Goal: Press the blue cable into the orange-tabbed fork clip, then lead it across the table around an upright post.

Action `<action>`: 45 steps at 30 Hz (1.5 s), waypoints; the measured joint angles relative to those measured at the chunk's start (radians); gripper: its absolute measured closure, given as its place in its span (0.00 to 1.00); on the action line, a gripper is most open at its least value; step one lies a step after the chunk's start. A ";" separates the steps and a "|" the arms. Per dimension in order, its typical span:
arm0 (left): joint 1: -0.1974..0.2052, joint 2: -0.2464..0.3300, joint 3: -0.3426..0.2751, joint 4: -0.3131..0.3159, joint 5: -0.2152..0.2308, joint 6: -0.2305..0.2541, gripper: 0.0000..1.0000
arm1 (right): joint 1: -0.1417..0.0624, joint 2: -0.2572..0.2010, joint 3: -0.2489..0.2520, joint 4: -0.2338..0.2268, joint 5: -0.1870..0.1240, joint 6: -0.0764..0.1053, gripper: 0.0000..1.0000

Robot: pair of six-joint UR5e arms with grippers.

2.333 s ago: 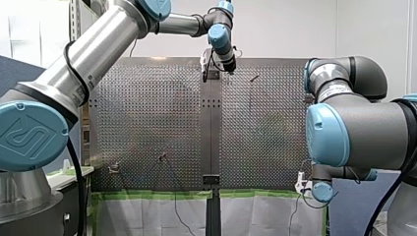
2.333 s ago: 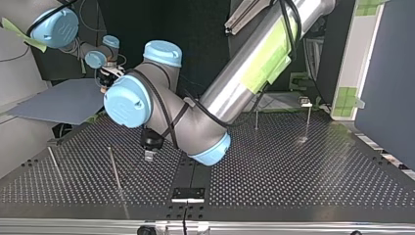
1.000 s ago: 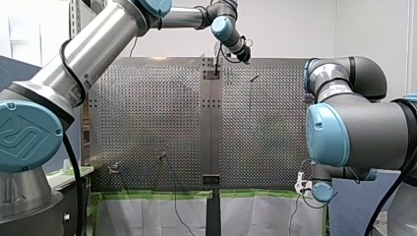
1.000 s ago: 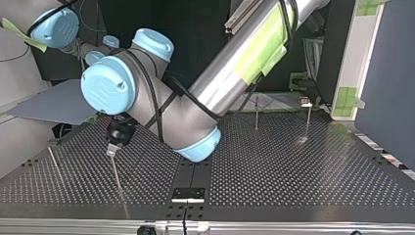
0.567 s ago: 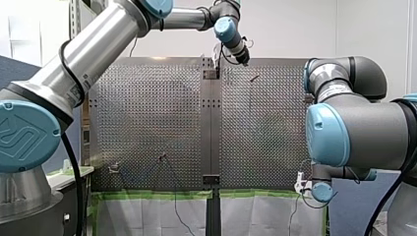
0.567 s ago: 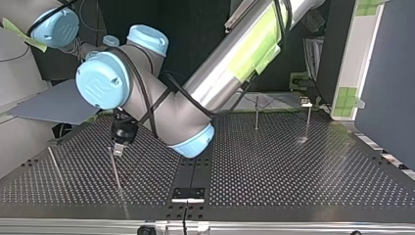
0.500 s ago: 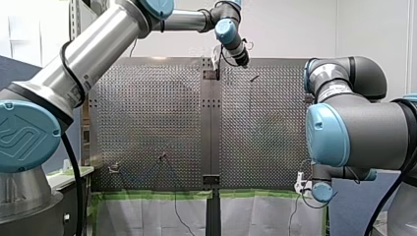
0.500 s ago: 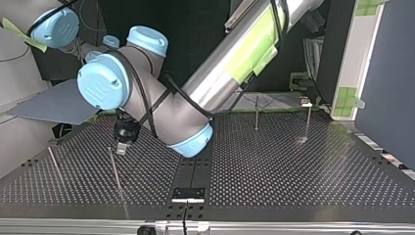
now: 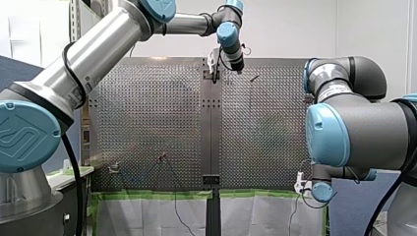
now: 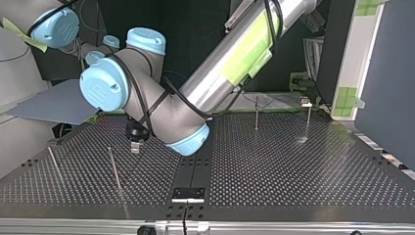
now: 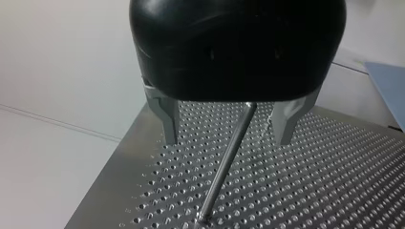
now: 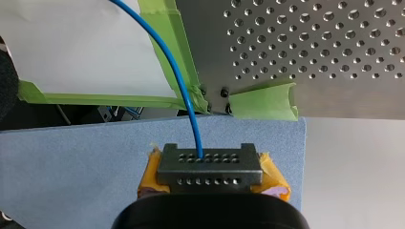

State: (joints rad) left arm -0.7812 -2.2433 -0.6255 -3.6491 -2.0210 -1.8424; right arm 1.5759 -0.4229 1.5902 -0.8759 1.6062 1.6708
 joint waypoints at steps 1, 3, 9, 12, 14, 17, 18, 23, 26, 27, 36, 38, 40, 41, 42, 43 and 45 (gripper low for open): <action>0.000 0.000 0.000 -0.002 -0.005 0.003 0.05 | 0.000 0.000 0.000 0.000 0.000 0.000 1.00; 0.000 0.000 0.000 -0.005 -0.013 0.006 0.05 | 0.001 0.000 0.000 0.000 0.000 0.000 1.00; 0.000 0.000 0.000 -0.007 -0.019 0.008 0.05 | 0.001 0.000 0.000 0.001 0.000 0.000 1.00; 0.000 0.000 0.000 -0.009 -0.019 0.010 0.05 | 0.001 0.000 0.000 0.001 0.000 0.000 1.00; 0.000 0.000 0.000 -0.011 -0.019 0.011 0.05 | 0.001 0.000 0.000 0.001 0.000 0.000 1.00; 0.000 0.000 0.000 -0.013 -0.021 0.015 0.05 | 0.002 0.000 0.000 0.001 -0.001 0.000 1.00; 0.000 0.000 0.000 -0.014 -0.022 0.018 0.05 | 0.002 0.000 0.000 0.001 -0.001 0.000 1.00; -0.001 0.000 0.000 -0.014 -0.023 0.029 0.05 | 0.002 -0.002 0.000 0.005 -0.001 -0.001 1.00; -0.001 0.000 0.000 -0.014 -0.023 0.035 0.05 | 0.002 -0.007 0.000 0.009 -0.004 -0.002 1.00; -0.001 0.000 0.000 -0.014 -0.023 0.036 0.05 | 0.002 -0.011 0.000 0.013 -0.007 -0.002 1.00; -0.001 0.004 -0.011 -0.026 -0.042 0.037 0.05 | 0.009 -0.060 0.001 0.059 -0.035 -0.003 1.00; 0.001 0.010 -0.025 -0.026 -0.045 0.041 0.05 | 0.012 -0.073 0.001 0.071 -0.041 -0.005 1.00; 0.003 0.019 -0.046 -0.024 -0.046 0.049 0.05 | 0.017 -0.090 0.001 0.086 -0.046 -0.008 1.00; 0.004 0.024 -0.054 -0.021 -0.046 0.052 0.05 | 0.018 -0.097 0.002 0.092 -0.048 -0.009 1.00; 0.005 0.032 -0.065 -0.015 -0.046 0.055 0.05 | 0.020 -0.105 0.002 0.100 -0.050 -0.011 1.00; 0.005 0.038 -0.073 -0.010 -0.045 0.057 0.05 | 0.021 -0.110 0.003 0.105 -0.050 -0.012 1.00; 0.006 0.055 -0.092 0.006 -0.044 0.060 0.05 | 0.022 -0.116 0.003 0.111 -0.051 -0.013 1.00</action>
State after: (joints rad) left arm -0.7751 -2.1884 -0.7174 -3.6435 -2.0651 -1.7825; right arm 1.5983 -0.5394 1.5929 -0.7652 1.5548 1.6578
